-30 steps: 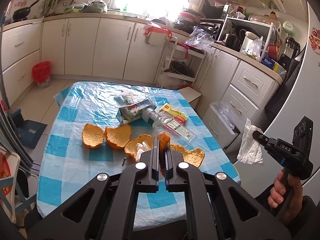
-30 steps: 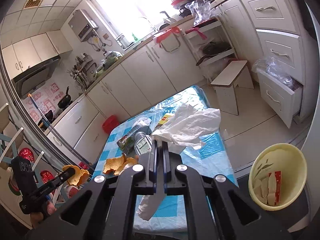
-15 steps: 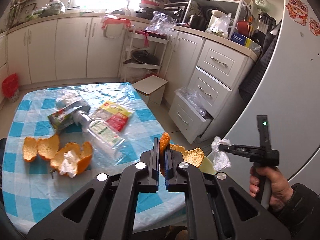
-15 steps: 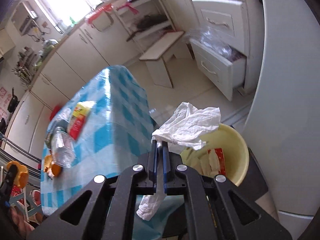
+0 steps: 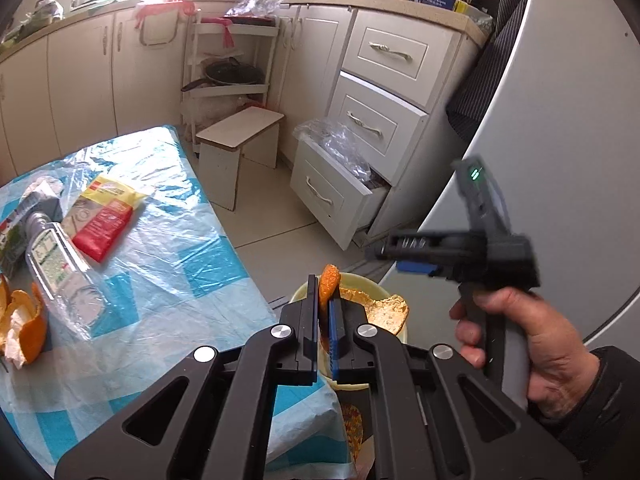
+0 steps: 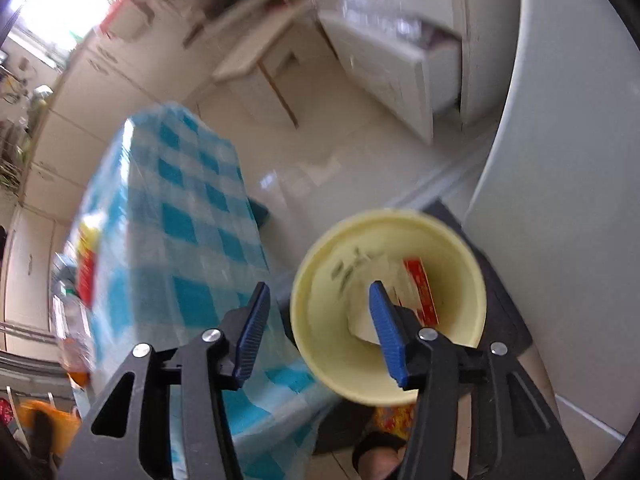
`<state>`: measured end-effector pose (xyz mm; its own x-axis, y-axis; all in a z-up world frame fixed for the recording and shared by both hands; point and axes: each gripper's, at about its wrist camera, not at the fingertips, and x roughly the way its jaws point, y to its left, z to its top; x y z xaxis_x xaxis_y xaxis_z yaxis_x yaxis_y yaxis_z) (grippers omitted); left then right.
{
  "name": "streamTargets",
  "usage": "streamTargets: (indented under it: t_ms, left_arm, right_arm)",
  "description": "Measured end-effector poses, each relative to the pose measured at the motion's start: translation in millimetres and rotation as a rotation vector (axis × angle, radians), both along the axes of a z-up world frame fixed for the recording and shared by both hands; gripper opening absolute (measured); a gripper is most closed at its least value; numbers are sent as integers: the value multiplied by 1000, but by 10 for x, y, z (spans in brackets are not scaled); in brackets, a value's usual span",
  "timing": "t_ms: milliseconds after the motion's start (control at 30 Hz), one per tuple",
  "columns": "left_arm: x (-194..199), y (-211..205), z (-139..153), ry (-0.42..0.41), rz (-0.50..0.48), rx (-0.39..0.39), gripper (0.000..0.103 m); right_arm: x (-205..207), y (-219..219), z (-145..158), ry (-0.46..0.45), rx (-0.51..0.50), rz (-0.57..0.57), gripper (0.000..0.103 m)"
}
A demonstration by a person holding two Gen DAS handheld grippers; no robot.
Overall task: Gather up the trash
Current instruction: 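Carry the peel and tissue to the yellow bin and release both, then return both open tools to the table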
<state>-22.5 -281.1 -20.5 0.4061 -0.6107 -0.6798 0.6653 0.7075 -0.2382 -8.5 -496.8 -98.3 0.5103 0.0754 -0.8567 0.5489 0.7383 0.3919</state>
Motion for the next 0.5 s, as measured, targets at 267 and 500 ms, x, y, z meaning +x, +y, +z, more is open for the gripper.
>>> streamTargets:
  t_ms: [267, 500]
  left_arm:
    - [37, -695, -544, 56, -59, 95, 4]
    - [195, -1121, -844, 125, -58, 169, 43]
  right_arm:
    - [-497, 44, 1081, -442, -227, -99, 76]
    - [-621, -13, 1209, -501, -249, -138, 76]
